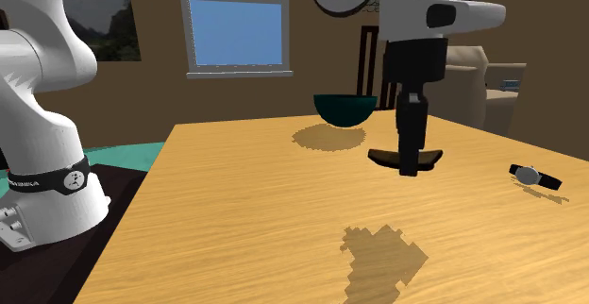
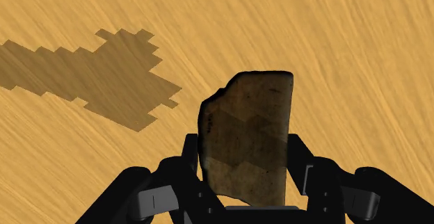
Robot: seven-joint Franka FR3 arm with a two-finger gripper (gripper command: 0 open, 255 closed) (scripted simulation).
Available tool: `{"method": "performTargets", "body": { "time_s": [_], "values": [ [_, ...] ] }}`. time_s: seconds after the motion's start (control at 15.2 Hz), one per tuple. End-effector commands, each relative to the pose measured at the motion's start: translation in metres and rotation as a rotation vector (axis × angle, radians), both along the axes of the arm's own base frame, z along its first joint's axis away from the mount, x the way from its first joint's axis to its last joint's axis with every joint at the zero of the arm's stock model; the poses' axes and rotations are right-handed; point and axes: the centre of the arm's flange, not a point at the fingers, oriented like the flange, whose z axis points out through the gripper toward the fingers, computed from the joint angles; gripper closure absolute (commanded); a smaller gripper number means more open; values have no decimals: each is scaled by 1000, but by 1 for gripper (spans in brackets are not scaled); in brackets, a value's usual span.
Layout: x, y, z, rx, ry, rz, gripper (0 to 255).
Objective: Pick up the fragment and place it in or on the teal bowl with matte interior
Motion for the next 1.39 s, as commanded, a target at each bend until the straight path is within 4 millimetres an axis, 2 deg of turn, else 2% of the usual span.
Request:
{"method": "performTargets", "body": {
  "time_s": [0.0, 1.12, 1.19, 1.32],
  "values": [
    [0, 0, 11, 0, 0, 0, 255],
    [0, 0, 101, 0, 0, 0, 255],
    [0, 0, 102, 0, 0, 0, 255],
    [-8, 26, 102, 0, 0, 0, 255]
  ]
}}
